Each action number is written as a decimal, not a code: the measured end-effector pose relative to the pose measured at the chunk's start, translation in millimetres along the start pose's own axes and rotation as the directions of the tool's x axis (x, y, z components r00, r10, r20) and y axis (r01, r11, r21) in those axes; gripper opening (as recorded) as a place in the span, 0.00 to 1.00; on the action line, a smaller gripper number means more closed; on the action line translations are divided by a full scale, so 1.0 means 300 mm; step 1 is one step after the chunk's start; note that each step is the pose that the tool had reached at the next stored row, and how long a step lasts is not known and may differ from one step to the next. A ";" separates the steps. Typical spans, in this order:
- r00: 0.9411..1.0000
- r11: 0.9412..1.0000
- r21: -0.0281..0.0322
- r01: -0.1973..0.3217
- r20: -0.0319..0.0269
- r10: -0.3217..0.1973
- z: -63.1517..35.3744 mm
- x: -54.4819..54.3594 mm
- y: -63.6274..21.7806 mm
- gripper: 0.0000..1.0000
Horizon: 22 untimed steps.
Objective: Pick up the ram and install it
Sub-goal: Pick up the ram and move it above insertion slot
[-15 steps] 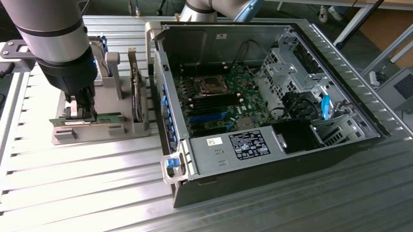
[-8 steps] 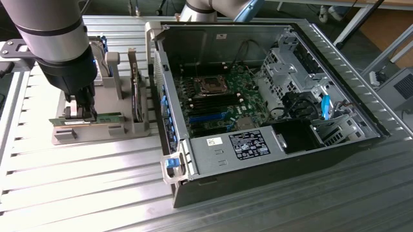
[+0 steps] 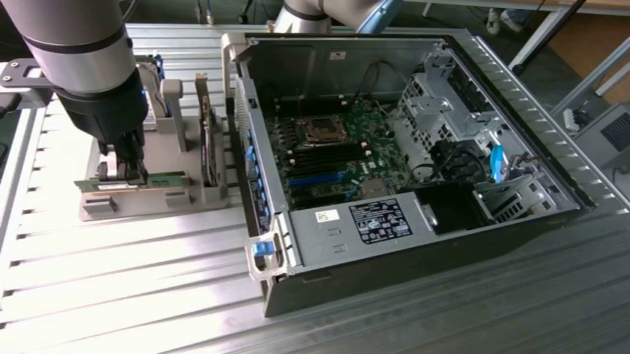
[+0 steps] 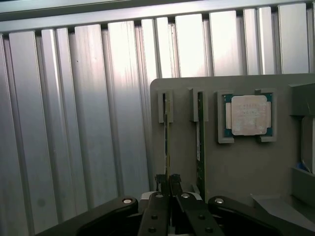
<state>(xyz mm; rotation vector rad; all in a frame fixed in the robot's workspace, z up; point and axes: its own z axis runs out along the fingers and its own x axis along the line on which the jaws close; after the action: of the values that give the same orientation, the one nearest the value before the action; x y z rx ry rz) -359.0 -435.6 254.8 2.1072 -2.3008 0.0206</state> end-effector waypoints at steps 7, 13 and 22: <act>1.000 1.000 0.000 0.000 0.000 0.000 -0.006 0.000 0.000 0.11; 1.000 1.000 0.000 0.000 0.000 0.000 -0.010 0.000 0.000 0.11; 1.000 1.000 0.000 0.000 0.000 0.000 -0.016 0.000 0.000 0.11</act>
<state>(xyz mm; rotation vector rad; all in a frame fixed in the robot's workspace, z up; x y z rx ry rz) -359.0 -435.6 259.6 2.1070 -2.3007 0.0210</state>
